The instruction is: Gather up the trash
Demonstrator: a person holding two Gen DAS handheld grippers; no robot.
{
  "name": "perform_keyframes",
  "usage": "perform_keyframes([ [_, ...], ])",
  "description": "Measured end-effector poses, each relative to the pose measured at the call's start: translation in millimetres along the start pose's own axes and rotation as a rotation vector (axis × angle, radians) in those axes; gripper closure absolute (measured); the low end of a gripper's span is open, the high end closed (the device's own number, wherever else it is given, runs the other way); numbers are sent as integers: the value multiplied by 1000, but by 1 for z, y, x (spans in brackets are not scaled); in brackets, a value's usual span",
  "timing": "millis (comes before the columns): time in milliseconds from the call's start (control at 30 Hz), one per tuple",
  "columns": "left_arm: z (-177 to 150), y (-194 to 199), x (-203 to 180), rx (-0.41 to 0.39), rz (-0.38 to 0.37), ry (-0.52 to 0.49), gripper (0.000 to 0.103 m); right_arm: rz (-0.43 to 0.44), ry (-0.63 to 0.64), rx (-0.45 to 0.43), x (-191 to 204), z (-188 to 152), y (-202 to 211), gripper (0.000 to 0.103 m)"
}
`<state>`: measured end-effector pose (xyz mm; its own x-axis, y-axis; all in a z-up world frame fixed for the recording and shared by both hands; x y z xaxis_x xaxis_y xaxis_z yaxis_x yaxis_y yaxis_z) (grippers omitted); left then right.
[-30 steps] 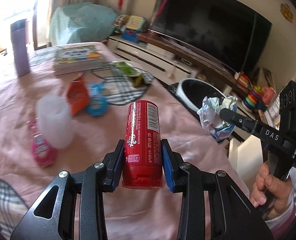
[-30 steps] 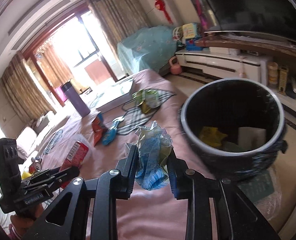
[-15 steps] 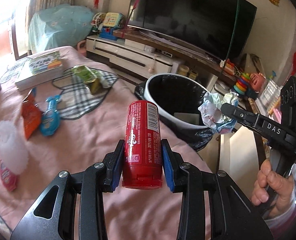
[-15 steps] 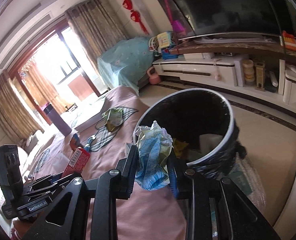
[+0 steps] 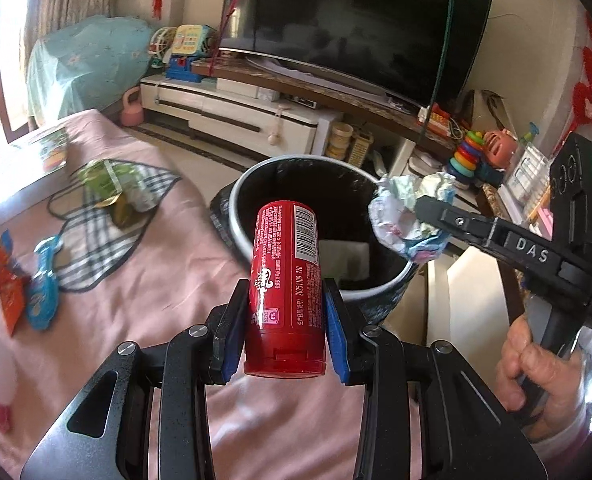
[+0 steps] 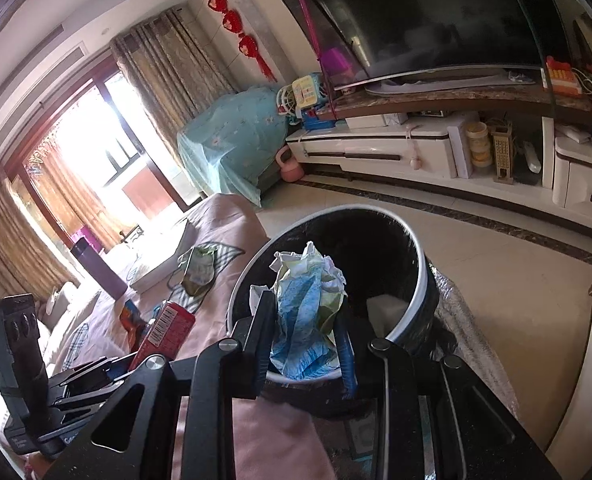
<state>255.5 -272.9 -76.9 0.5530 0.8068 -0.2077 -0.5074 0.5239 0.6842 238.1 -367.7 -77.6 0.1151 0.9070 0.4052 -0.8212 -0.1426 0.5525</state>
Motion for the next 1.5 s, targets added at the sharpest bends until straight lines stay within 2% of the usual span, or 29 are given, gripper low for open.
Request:
perform_keyframes([
  [233,19,-24,-12,13,-4,-12,69,-20,15,24,-8,9,-12,74],
  [633,31,-55,-14,58,10,-12,69,-39,1,59,-29,20,-33,73],
  [767,36,-61,-12,70,17,4,68,-42,-1,71,-34,24,-39,69],
  [800,36,-61,-12,73,23,3,63,-38,-3,79,-35,26,-41,68],
  [833,37,-61,-12,73,24,2,53,-34,-4,83,-36,26,-43,65],
  [900,37,-59,-12,63,32,3,38,-29,-12,87,-36,26,-43,50],
  [933,37,-55,-11,53,35,4,35,-24,-19,87,-37,26,-43,40],
  [1233,11,-26,4,34,47,47,30,-1,-55,52,-32,20,-25,19],
  [1500,-33,12,35,22,97,116,29,39,-39,33,4,-3,-7,8],
])
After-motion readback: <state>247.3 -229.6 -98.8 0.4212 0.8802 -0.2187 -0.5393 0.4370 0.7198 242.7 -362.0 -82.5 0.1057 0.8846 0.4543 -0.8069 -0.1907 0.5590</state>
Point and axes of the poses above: each gripper's, at about its wrist camera, not at the fingertips, and y roughly against the way its jaws point, x to its left, z to its top, the point moved 9 cm from there along -y, roughly the way its jaws point, and after that the axes turned 2 degrees about -z, right-handed, at the moved point
